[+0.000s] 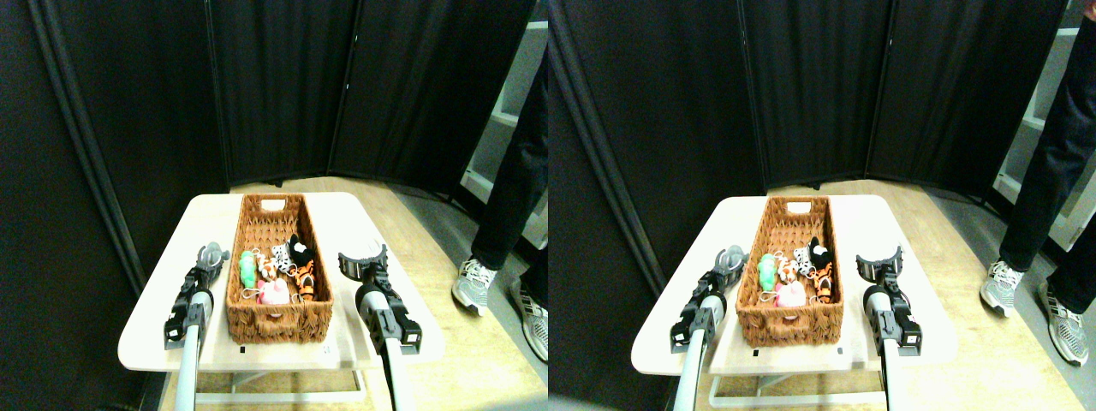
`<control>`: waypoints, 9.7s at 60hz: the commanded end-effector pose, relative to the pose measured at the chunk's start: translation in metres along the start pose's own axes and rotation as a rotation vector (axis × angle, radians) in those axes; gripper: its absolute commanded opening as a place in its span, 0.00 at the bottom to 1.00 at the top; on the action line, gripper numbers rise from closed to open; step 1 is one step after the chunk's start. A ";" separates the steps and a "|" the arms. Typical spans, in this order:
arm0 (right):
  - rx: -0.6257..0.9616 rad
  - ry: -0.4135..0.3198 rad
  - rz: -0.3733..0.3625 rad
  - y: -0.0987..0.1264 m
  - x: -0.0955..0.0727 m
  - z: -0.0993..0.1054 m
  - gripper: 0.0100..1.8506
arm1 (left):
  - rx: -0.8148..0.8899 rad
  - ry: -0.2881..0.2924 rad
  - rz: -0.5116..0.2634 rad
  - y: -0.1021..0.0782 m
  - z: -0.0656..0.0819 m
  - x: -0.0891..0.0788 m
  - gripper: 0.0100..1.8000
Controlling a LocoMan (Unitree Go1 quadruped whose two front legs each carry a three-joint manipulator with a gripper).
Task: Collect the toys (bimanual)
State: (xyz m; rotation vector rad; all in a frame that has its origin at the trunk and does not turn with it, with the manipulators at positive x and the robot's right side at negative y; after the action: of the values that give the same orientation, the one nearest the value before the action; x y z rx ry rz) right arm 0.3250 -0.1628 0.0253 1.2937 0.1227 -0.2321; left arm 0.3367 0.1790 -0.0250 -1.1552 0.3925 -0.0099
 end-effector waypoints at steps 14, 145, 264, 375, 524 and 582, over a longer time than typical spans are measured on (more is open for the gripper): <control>0.026 -0.027 0.027 0.007 0.005 -0.001 0.46 | 0.062 0.035 -0.086 -0.042 0.020 -0.012 0.00; 0.027 -0.003 0.079 0.014 -0.003 0.009 0.47 | -0.057 0.232 -0.125 -0.128 -0.059 -0.026 0.50; -0.008 0.110 0.052 0.054 0.007 -0.018 0.01 | 0.081 -0.005 -0.170 -0.077 0.016 -0.055 0.29; -0.037 0.177 0.164 0.079 -0.006 -0.050 0.22 | 0.054 -0.045 -0.169 -0.051 0.021 -0.053 0.22; -0.030 -0.059 0.068 0.033 0.002 -0.019 0.02 | -0.095 -0.094 0.013 0.014 -0.008 0.005 0.35; 0.002 -0.071 0.098 0.033 -0.011 -0.012 0.02 | 0.119 -0.033 -0.148 -0.067 0.023 -0.033 0.00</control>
State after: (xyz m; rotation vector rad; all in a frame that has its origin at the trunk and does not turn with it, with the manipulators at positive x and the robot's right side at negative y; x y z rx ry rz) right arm 0.3219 -0.1430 0.0442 1.2722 0.0479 -0.2424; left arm 0.3237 0.1835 0.0336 -1.0705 0.3216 -0.0791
